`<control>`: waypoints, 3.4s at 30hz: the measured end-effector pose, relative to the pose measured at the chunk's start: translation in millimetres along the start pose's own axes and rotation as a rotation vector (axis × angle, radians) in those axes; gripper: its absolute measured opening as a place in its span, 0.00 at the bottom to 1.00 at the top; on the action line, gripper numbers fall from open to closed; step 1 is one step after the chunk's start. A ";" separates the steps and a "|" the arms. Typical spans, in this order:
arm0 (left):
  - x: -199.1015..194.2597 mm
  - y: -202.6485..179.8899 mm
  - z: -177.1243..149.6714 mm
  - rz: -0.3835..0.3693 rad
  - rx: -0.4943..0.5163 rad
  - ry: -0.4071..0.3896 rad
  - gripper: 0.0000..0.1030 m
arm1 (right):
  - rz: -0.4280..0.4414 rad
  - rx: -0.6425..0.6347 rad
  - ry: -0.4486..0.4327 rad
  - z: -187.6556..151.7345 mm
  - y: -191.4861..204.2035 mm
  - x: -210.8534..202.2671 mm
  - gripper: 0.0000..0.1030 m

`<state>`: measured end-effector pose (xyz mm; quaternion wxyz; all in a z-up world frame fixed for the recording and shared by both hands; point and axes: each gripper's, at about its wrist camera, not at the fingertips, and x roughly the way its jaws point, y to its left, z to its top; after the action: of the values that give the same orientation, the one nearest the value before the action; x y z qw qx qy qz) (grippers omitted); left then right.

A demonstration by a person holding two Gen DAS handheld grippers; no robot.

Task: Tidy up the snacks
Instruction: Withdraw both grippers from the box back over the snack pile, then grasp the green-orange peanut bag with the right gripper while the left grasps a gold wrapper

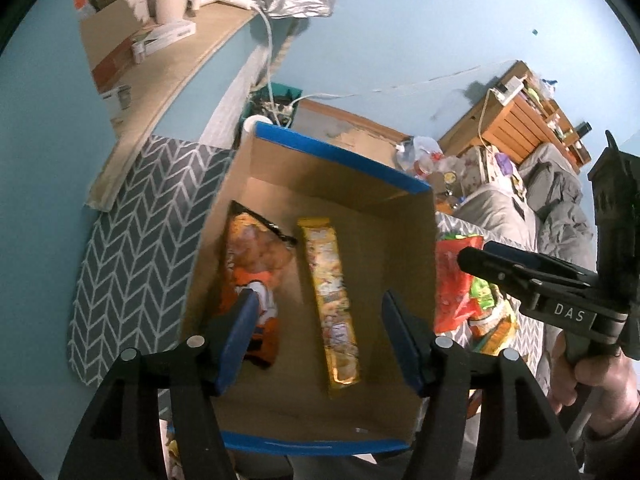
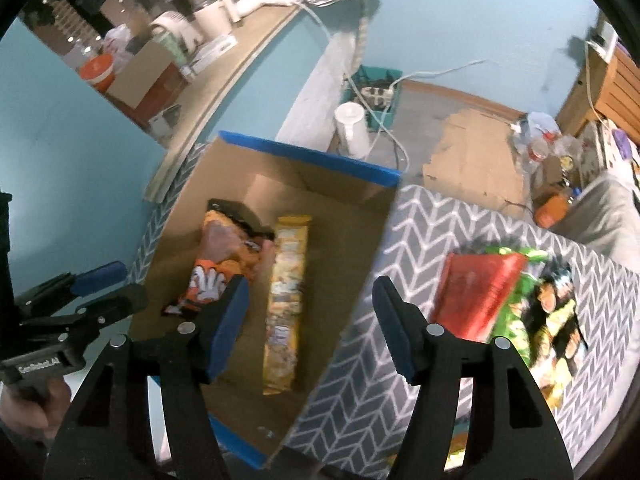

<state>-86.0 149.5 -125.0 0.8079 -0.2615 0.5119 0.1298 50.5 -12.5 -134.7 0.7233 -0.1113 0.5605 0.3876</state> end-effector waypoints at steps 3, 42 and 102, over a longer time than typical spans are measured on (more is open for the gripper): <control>1.6 -14.2 1.7 -0.016 0.017 0.005 0.67 | -0.012 0.037 -0.002 -5.7 -16.2 -9.4 0.64; 83.3 -199.5 -23.6 -0.217 0.290 0.284 0.68 | -0.200 0.581 -0.023 -162.9 -205.8 -112.3 0.70; 202.3 -328.8 -149.7 -0.132 0.742 0.499 0.74 | -0.185 0.874 0.069 -291.5 -291.1 -32.6 0.30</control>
<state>46.8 -218.2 -261.5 0.7053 -0.0096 0.6853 -0.1811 36.6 -396.7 -286.2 0.7149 0.1423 0.6832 0.0438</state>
